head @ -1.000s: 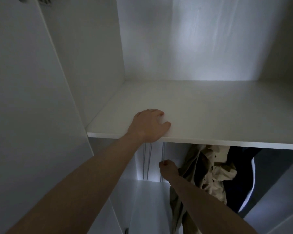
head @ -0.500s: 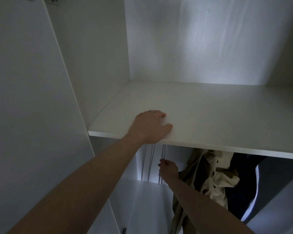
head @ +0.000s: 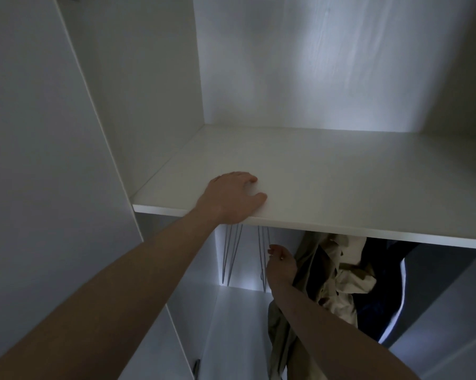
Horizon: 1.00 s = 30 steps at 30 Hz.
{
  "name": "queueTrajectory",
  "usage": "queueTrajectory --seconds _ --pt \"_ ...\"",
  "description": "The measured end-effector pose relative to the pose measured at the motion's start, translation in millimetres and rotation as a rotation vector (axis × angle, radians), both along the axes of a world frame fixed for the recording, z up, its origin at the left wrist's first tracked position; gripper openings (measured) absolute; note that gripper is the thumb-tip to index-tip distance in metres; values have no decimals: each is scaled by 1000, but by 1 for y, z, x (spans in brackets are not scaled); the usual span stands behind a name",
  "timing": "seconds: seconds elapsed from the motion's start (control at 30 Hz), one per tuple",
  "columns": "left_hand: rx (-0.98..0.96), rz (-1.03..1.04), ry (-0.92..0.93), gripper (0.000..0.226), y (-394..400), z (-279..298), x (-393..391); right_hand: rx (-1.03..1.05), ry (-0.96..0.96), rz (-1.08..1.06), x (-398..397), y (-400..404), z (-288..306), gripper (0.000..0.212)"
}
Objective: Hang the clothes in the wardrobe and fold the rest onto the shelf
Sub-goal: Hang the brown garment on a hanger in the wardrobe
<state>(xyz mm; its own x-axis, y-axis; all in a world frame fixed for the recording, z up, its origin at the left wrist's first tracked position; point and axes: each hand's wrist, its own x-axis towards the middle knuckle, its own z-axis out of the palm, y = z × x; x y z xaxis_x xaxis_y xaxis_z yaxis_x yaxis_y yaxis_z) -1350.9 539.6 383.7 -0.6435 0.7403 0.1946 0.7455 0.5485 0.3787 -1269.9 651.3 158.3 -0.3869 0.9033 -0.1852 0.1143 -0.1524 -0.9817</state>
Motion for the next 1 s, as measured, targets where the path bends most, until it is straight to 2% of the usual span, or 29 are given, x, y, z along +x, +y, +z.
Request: queueTrajectory --seconds 0.2,0.33,0.47,0.63,0.77,0.9,1.0 --pt "21 13 5 61 2 -3 -4 -46 111 -59 29 -3 -1 26" --pt "51 29 0 59 4 -6 -6 -58 133 -20 49 7 -2 21" --pt "62 42 -1 62 5 -8 -7 -98 148 -7 56 22 14 27" --pt "54 49 -35 71 3 -7 -5 -48 110 16 63 21 28 29" --pt "51 52 -10 57 4 -6 -5 -45 87 33 74 6 30 30" --pt "50 45 -10 56 3 -6 -5 -66 48 51 104 -10 28 30" --pt "51 33 -1 56 3 -6 -3 -5 -12 40 135 -28 29 28"
